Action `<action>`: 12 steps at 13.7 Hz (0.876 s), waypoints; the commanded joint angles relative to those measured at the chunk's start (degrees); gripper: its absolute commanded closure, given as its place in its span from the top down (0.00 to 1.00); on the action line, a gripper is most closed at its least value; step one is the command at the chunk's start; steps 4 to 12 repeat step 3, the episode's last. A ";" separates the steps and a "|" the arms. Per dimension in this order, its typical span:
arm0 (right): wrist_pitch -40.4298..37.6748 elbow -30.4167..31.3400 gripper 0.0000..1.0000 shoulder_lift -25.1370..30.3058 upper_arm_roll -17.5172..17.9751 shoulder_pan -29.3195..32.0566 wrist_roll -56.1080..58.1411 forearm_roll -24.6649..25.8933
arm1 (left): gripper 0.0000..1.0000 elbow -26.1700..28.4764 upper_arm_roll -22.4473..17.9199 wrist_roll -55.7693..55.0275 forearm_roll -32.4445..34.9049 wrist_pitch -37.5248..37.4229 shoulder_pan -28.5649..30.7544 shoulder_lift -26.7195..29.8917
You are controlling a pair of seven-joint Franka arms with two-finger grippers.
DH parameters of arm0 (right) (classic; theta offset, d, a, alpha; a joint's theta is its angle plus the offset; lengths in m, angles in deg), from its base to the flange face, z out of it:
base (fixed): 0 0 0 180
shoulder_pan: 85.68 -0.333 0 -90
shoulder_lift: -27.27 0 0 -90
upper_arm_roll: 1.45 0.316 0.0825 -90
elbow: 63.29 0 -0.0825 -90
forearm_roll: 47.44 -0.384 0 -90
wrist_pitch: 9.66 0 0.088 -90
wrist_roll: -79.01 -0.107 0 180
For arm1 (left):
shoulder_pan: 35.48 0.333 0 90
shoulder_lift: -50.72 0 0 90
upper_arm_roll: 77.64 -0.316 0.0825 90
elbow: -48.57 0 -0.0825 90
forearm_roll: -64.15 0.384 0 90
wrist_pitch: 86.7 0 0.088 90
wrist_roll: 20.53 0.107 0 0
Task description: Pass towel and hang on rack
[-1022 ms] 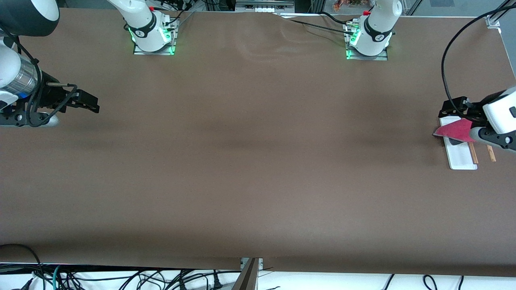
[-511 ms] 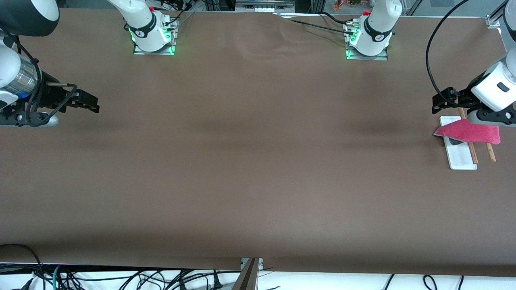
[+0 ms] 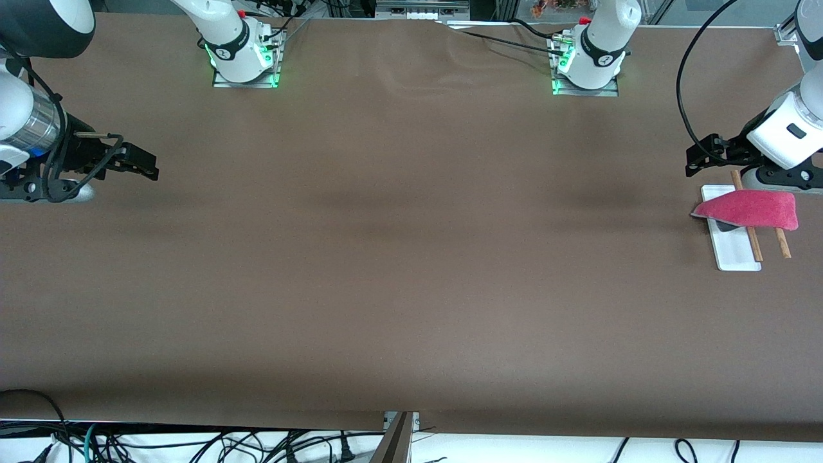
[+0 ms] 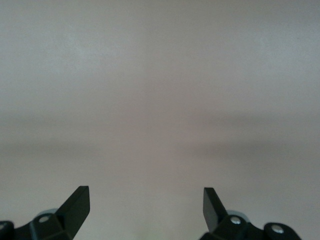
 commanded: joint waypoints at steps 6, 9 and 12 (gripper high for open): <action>0.27 2.05 1.00 2.10 0.85 0.63 0.18 0.23 | 1.00 0.86 4.11 -0.43 -1.15 0.89 3.61 1.12; 0.27 2.05 1.00 2.10 0.85 0.63 0.18 0.23 | 1.00 0.86 4.11 -0.43 -1.15 0.89 3.61 1.12; 0.27 2.05 1.00 2.10 0.85 0.63 0.18 0.23 | 1.00 0.86 4.11 -0.43 -1.15 0.89 3.61 1.12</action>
